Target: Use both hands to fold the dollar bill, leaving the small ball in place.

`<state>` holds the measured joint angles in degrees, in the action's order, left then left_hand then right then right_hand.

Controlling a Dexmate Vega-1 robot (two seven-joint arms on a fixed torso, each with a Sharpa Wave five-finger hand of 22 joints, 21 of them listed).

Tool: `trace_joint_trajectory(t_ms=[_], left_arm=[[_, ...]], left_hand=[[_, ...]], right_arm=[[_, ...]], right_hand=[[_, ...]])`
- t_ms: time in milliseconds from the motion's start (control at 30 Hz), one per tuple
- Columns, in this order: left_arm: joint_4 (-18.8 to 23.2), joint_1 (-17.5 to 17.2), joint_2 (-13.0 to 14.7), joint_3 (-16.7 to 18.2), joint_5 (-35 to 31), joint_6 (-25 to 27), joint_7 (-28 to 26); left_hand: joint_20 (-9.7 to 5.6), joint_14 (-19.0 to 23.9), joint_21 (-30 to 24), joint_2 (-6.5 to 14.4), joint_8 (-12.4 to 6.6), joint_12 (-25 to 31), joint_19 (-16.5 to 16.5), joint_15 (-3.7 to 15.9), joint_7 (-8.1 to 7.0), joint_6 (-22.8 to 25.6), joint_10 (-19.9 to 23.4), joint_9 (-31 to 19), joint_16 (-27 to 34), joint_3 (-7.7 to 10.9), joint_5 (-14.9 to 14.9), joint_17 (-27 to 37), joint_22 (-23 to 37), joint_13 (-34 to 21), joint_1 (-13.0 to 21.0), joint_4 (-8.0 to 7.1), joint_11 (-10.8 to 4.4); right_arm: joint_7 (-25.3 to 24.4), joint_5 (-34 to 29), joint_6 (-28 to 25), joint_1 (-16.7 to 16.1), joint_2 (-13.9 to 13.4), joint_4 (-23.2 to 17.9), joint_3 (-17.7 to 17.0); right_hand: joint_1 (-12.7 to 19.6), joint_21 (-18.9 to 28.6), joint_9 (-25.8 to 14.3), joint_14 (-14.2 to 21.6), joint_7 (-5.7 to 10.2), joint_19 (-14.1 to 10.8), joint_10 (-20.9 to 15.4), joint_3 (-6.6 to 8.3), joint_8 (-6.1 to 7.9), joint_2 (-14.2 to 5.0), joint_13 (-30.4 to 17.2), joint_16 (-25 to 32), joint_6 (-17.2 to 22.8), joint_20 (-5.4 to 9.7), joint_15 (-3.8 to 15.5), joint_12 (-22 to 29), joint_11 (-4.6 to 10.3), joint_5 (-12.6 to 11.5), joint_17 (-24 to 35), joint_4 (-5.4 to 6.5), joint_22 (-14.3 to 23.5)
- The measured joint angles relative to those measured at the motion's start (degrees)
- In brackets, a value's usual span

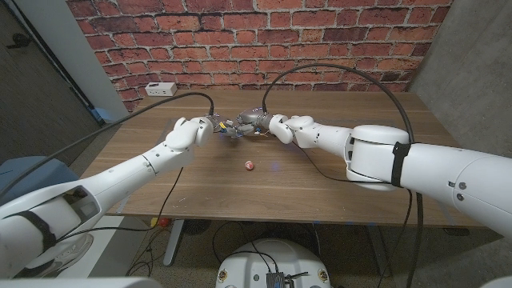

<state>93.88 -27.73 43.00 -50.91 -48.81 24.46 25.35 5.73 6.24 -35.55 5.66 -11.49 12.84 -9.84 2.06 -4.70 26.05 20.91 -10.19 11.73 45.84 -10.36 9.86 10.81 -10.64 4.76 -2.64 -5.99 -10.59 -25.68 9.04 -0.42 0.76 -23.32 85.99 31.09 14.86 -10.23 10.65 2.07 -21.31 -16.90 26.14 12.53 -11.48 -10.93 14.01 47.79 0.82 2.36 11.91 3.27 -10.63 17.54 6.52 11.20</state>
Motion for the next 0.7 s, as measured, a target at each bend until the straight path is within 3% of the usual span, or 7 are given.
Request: trace_joint_trajectory(t_ms=[333,433,533,633,700], left_arm=[[1.0,-1.7,1.1,2.1,4.2,-3.2,-3.9],[1.1,-1.9,1.2,2.5,5.1,-3.7,-4.4],[1.3,-2.1,1.3,2.6,5.7,-3.8,-4.6],[1.3,-2.0,1.3,2.6,5.8,-3.7,-4.1],[1.3,-1.9,1.3,2.5,5.8,-3.5,-3.6]], left_hand=[[0.00,0.8,0.0,0.0,-0.72,0.6,0.0,-0.02,1.25,3.9,3.2,-0.3,-0.1,0.87,0.0,0.0,0.0,-0.2,0.0,0.43,-0.17],[0.00,1.1,0.0,0.0,0.26,0.6,0.0,0.29,-0.42,2.2,3.2,-0.3,-0.3,1.18,0.0,0.0,0.0,-0.2,0.0,1.18,-0.17],[0.00,0.9,0.3,0.0,1.08,-0.2,0.0,0.10,-1.02,0.1,2.1,-0.2,-0.5,0.66,0.2,0.1,0.0,-0.2,0.0,1.70,0.18],[0.00,-0.5,0.9,0.0,1.35,-1.2,0.0,-0.87,-2.55,-1.9,-0.6,-0.2,-0.8,-0.09,0.2,0.4,0.0,-0.4,0.0,1.61,1.39],[0.00,-0.9,0.9,0.1,1.18,-1.2,0.0,-0.92,-2.16,-1.6,-0.8,-0.3,-0.8,-0.65,0.2,0.4,0.0,-0.4,-0.8,1.40,1.54]], right_arm=[[0.6,0.8,-0.9,0.0,-0.4,-0.9,0.2],[0.6,0.9,-0.9,0.1,-0.4,-0.9,0.2],[0.6,0.9,-0.9,0.1,-0.3,-0.5,0.2],[0.6,0.9,-0.6,0.1,0.0,0.1,0.2],[0.5,0.9,-0.3,0.1,0.2,0.5,0.2]], right_hand=[[0.0,0.0,0.0,0.0,-0.01,-0.2,-0.2,0.29,-0.39,0.00,0.0,0.0,0.0,-0.21,0.00,0.0,0.21,0.0,0.0,-0.29,0.0],[0.0,0.0,0.0,0.0,-0.02,-0.2,-0.4,0.29,-0.44,0.00,0.0,0.0,0.0,-0.21,0.00,0.0,0.00,0.0,0.0,-0.29,0.0],[0.0,0.0,0.0,0.0,-0.02,-0.2,-0.4,0.52,-0.62,0.02,0.0,0.0,0.0,-0.21,0.00,0.0,0.00,0.0,0.0,-0.52,0.0],[0.6,0.2,0.0,0.0,-0.02,-0.2,-0.4,0.52,-0.65,0.01,0.0,0.0,0.0,-0.21,0.00,0.0,0.00,0.0,0.0,-0.52,0.0],[0.6,0.2,0.0,0.0,-0.03,-0.2,-0.4,0.52,-0.66,0.01,0.0,0.0,0.0,-0.21,0.00,0.0,0.00,0.0,0.0,-0.52,0.0]])
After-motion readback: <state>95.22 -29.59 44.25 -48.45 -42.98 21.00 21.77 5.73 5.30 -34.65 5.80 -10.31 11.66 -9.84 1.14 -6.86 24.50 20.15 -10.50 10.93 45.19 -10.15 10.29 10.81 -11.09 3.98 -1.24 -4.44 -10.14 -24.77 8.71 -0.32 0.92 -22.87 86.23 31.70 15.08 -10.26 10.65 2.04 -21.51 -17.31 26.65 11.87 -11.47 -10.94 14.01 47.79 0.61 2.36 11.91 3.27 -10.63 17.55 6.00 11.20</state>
